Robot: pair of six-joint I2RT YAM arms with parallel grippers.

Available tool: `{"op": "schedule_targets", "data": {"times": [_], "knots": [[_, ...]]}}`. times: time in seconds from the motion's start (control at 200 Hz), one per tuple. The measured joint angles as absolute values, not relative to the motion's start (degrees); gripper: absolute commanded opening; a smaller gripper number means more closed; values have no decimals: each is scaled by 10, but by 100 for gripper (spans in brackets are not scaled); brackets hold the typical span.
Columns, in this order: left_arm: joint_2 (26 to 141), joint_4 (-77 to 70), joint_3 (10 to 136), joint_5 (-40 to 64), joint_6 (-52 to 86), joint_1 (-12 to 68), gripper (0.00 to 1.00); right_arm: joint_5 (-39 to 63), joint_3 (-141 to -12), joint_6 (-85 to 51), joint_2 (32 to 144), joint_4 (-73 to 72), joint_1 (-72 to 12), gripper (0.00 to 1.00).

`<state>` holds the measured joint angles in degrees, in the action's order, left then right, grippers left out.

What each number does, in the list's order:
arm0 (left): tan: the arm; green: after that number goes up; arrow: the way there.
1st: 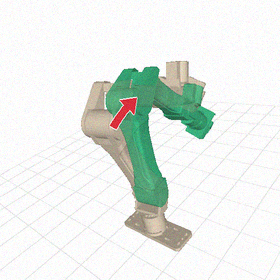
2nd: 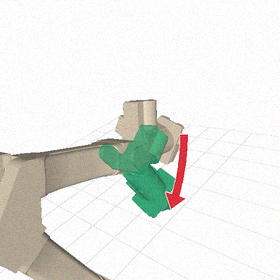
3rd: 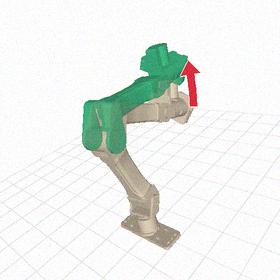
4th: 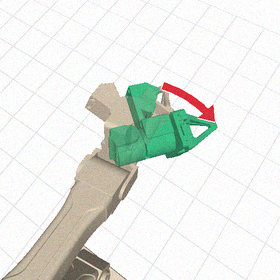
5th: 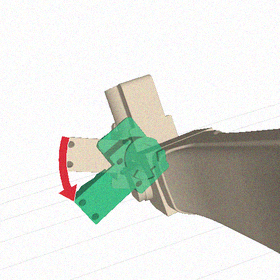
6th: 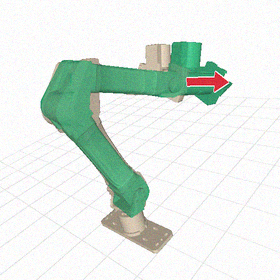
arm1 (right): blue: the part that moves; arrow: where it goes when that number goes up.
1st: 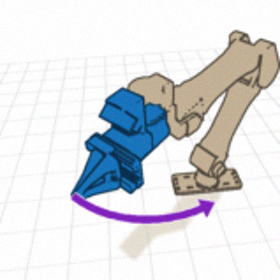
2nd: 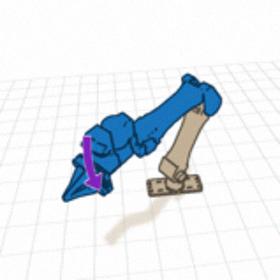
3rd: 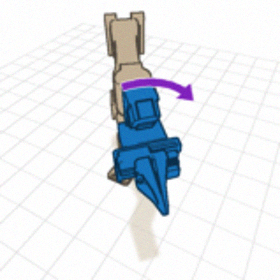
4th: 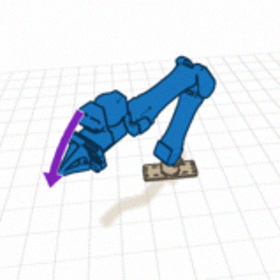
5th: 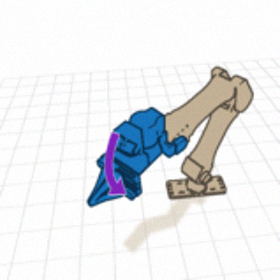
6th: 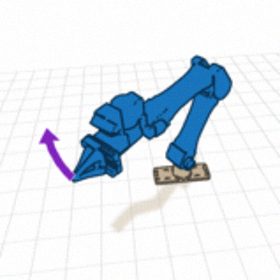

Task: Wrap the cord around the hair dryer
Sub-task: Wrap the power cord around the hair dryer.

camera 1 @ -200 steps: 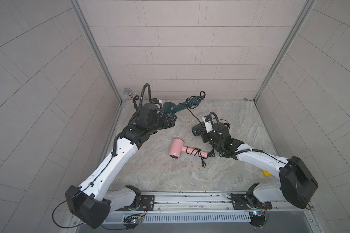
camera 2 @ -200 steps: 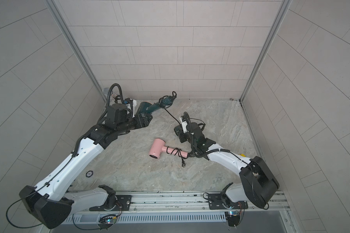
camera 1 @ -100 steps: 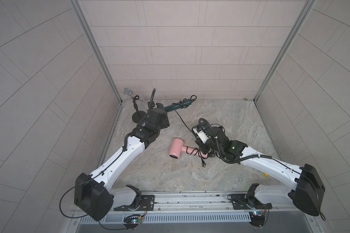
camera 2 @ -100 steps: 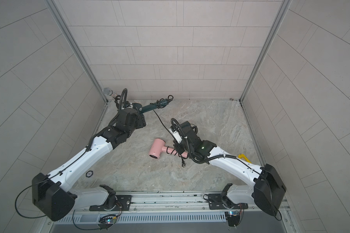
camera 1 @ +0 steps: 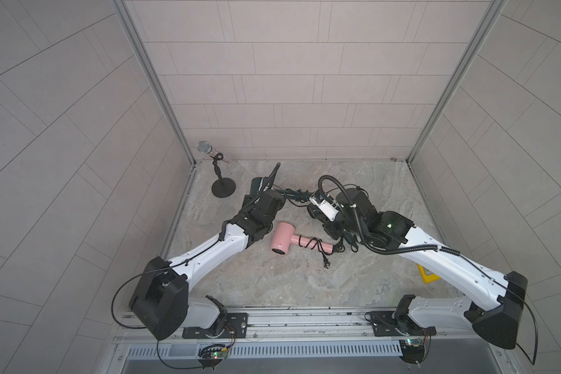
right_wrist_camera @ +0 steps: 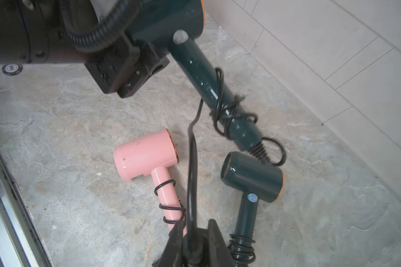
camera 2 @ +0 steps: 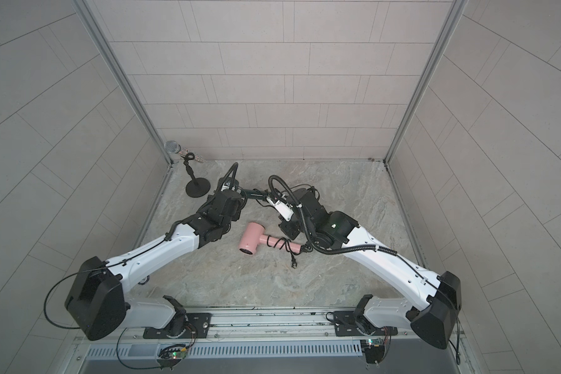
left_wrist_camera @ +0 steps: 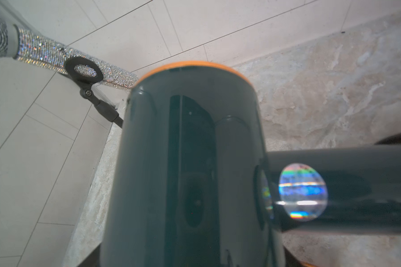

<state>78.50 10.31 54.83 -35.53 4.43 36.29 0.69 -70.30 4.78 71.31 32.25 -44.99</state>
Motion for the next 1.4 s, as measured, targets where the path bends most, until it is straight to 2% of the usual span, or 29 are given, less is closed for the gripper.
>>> {"op": "schedule_targets", "data": {"times": [0.19, 0.375, 0.62, 0.731, 0.891, 1.166, 1.401], "knots": [[783, 130, 550, -317, -4, 383, 0, -21, -748, 94, 740, 337, -432, 0], [745, 232, 563, -166, -18, 384, 0, -19, -767, 145, 754, 348, -371, 0], [646, 268, 562, 83, -26, 387, 0, 122, -744, 163, 700, 356, -266, 0], [623, 216, 548, 190, -6, 387, 0, 191, -719, 152, 663, 344, -230, 0], [617, 147, 521, 303, 34, 387, 0, 251, -703, 137, 648, 327, -222, 0], [603, 108, 521, 359, 57, 387, 0, 315, -670, 95, 669, 266, -220, 0], [580, 57, 520, 279, 111, 387, 0, 368, -602, 42, 668, 200, -220, 0]]}}
